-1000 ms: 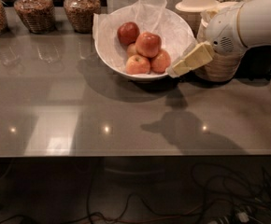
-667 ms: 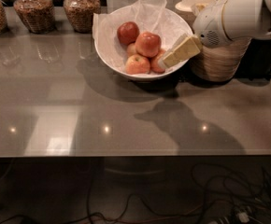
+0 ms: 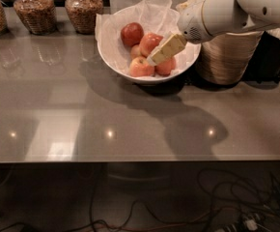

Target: Pick apple from white bowl

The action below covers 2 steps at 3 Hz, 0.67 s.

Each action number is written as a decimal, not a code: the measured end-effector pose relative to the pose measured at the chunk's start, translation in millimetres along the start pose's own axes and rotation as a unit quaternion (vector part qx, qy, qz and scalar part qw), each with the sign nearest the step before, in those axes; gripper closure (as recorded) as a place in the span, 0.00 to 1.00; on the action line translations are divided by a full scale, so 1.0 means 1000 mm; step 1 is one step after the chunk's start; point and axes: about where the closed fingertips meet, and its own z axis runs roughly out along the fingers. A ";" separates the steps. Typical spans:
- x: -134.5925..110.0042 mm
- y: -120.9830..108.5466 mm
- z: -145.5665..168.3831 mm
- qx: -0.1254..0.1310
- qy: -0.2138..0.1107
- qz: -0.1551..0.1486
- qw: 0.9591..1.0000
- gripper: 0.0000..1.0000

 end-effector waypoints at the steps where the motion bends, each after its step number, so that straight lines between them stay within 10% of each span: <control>1: 0.003 0.001 0.028 -0.020 0.013 0.003 1.000 0.00; 2: 0.009 0.005 0.047 -0.038 0.025 0.009 0.999 0.00</control>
Offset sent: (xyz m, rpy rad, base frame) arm 0.0330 0.0320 -0.0507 -0.0432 0.1288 0.0374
